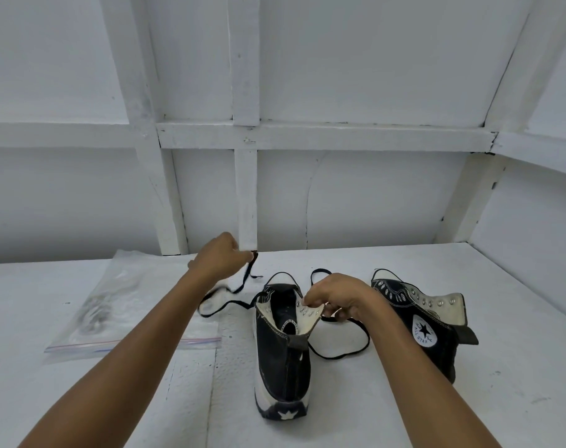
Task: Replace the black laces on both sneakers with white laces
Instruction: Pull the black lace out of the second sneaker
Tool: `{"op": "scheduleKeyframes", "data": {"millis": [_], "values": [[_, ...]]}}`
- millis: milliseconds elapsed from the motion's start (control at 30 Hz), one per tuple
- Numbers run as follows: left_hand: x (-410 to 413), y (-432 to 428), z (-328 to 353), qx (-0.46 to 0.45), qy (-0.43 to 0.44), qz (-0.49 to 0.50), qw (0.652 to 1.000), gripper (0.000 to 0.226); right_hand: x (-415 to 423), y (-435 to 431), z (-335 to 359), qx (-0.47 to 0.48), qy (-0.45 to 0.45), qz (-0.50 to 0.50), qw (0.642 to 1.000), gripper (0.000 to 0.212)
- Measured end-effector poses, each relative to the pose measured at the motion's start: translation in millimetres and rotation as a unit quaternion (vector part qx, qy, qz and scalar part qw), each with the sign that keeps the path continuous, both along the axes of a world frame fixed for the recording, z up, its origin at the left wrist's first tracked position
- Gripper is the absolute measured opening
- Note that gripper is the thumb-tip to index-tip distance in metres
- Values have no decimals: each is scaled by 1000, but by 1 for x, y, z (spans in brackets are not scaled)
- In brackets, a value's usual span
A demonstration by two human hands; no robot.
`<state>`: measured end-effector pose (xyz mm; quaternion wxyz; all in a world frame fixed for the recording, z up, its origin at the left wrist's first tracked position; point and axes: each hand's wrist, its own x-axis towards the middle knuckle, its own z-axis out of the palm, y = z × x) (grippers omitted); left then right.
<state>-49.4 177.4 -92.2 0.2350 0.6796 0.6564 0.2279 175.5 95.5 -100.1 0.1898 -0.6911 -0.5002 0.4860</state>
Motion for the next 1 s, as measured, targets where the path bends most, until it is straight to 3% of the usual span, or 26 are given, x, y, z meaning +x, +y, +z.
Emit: {"op": "scheduleKeyframes", "data": {"millis": [67, 167, 233, 367, 567, 1000], "values": [[-1, -3, -3, 3, 55, 2, 999, 32, -2, 0, 2, 13, -17, 5, 1000, 13], [0, -13, 1, -5, 7, -75, 997, 22, -7, 1, 2, 82, -32, 16, 996, 13], [4, -24, 6, -35, -9, -141, 989, 27, -11, 3, 0, 143, -33, 26, 989, 10], [12, -40, 10, -103, 51, -212, 970, 27, -22, 8, 2, 217, -61, 69, 972, 17], [18, -46, 8, -164, 61, -186, 967, 22, -26, 13, 7, 199, -92, 141, 965, 17], [24, -46, 7, -156, 66, -198, 966, 24, -19, 15, 0, 183, -121, 182, 959, 14]]}}
